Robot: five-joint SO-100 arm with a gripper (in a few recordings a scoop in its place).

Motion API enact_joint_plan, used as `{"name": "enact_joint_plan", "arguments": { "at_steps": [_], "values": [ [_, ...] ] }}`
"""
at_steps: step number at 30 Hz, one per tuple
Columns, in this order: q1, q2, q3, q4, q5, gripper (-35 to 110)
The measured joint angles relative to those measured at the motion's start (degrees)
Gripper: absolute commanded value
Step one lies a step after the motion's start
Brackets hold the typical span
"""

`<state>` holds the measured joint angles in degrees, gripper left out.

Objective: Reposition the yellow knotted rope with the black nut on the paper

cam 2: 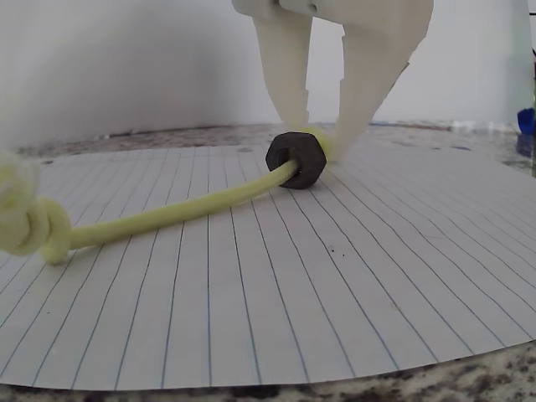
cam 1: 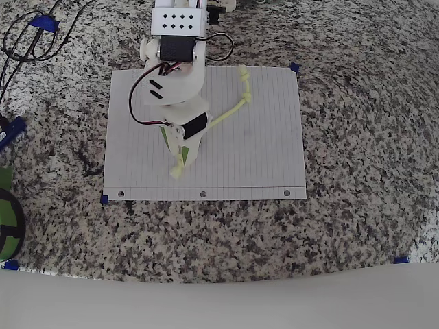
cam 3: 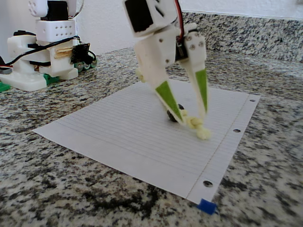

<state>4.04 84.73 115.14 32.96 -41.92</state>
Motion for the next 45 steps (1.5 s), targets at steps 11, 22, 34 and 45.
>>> {"name": "enact_joint_plan", "arguments": {
  "at_steps": [11, 22, 34, 45],
  "values": [
    [0.0, -1.2, -0.1, -0.2, 0.0, 35],
    [0.0, -1.6, -0.1, -1.1, 0.0, 34],
    [0.0, -2.5, -0.2, -1.9, 0.4, 20],
    [2.1, -2.4, -0.2, -1.6, -0.9, 0]
  ]
}}
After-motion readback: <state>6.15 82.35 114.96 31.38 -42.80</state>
